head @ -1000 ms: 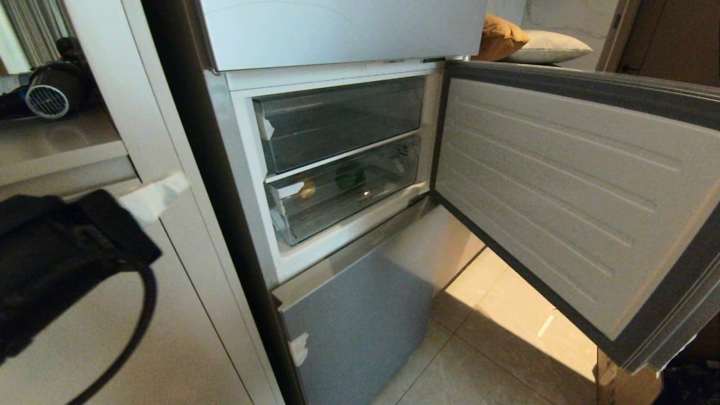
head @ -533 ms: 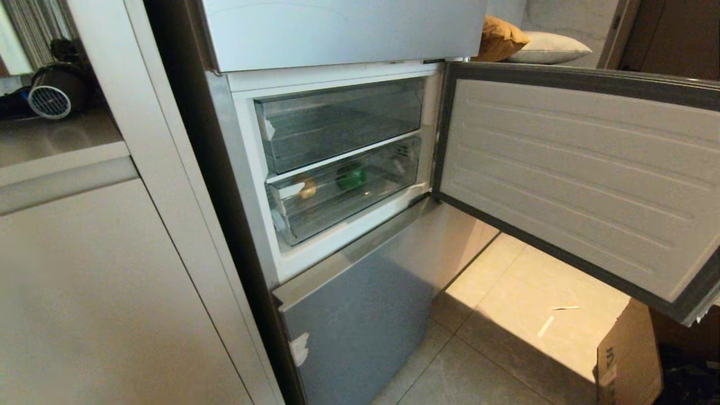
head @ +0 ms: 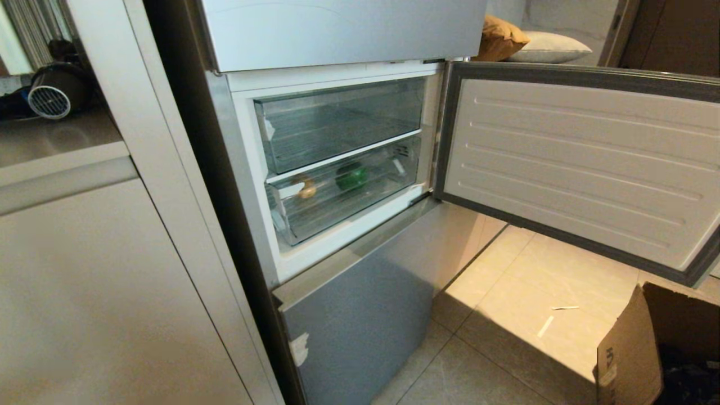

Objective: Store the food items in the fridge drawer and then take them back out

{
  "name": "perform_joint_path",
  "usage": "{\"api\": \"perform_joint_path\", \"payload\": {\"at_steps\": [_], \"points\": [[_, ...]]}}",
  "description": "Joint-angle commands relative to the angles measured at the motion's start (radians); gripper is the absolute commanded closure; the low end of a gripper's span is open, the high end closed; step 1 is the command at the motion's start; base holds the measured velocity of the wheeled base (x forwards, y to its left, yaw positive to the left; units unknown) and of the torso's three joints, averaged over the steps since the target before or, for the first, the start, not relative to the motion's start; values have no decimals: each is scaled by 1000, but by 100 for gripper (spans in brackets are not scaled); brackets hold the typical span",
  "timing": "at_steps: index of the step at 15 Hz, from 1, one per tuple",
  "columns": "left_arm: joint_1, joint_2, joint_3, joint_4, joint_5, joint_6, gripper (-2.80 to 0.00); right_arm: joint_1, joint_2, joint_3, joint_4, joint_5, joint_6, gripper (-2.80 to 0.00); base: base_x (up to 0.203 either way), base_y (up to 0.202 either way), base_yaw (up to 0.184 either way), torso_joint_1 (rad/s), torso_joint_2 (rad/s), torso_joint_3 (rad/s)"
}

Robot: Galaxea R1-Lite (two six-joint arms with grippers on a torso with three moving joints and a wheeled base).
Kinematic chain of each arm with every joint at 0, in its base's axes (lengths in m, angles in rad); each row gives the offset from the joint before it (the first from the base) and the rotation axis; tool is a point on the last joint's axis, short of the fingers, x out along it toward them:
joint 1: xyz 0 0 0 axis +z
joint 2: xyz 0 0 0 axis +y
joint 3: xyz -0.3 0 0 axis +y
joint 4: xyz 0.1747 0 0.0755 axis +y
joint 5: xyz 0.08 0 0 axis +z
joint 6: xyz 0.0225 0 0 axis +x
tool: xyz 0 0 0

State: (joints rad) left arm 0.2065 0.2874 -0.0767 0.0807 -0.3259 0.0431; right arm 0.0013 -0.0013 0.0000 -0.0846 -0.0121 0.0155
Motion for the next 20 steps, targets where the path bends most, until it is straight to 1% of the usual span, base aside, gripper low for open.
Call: {"api": "perform_joint_path", "payload": {"at_steps": [1, 2, 3, 4, 5, 6, 7, 8, 10, 11, 12, 13, 14, 15, 17, 18, 20], "points": [[-15, -8, -12, 22, 25, -13, 0, 0, 0, 31, -1, 0, 0, 0, 0, 0, 0, 0, 0, 0], [-15, -8, -7, 16, 137, -9, 0, 0, 0, 31, -1, 0, 0, 0, 0, 0, 0, 0, 0, 0], [-15, -8, 10, -3, 272, 7, 0, 0, 0, 31, -1, 0, 0, 0, 0, 0, 0, 0, 0, 0], [-15, -7, 28, -28, 352, 16, 0, 0, 0, 31, -1, 0, 0, 0, 0, 0, 0, 0, 0, 0], [-15, -6, 45, -34, 349, 25, 0, 0, 0, 31, -1, 0, 0, 0, 0, 0, 0, 0, 0, 0], [-32, -2, 49, -16, 308, 36, 0, 0, 0, 31, -1, 0, 0, 0, 0, 0, 0, 0, 0, 0], [-74, -3, 47, -7, 291, 40, 0, 0, 0, 31, -1, 0, 0, 0, 0, 0, 0, 0, 0, 0], [-90, -5, 48, -6, 283, 43, 0, 0, 0, 31, -1, 0, 0, 0, 0, 0, 0, 0, 0, 0], [-91, -5, 61, -44, 284, 44, 0, 0, 0, 31, -1, 0, 0, 0, 0, 0, 0, 0, 0, 0], [-94, -5, 61, -46, 283, 58, 0, 0, 0, 31, -1, 0, 0, 0, 0, 0, 0, 0, 0, 0], [-108, -4, 60, -44, 279, 67, 0, 0, 0, 31, -1, 0, 0, 0, 0, 0, 0, 0, 0, 0], [-140, -10, 59, -40, 278, 67, 0, 0, 0, 31, -1, 0, 0, 0, 0, 0, 0, 0, 0, 0], [-173, -33, 58, -38, 279, 63, 0, 0, 0, 31, -1, 0, 0, 0, 0, 0, 0, 0, 0, 0], [-193, -89, 58, -37, 282, 60, 0, 0, 0, 31, -1, 0, 0, 0, 0, 0, 0, 0, 0, 0], [-205, -238, 61, -42, 287, 62, 0, 0, 0, 31, -1, 0, 0, 0, 0, 0, 0, 0, 0, 0], [-209, -283, 66, -55, 296, 55, 0, 0, 0, 31, -1, 0, 0, 0, 0, 0, 0, 0, 0, 0], [-215, -285, 76, -85, 325, -25, 0, 0, 0, 31, -1, 0, 0, 0, 0, 0, 0, 0, 0, 0]]}}
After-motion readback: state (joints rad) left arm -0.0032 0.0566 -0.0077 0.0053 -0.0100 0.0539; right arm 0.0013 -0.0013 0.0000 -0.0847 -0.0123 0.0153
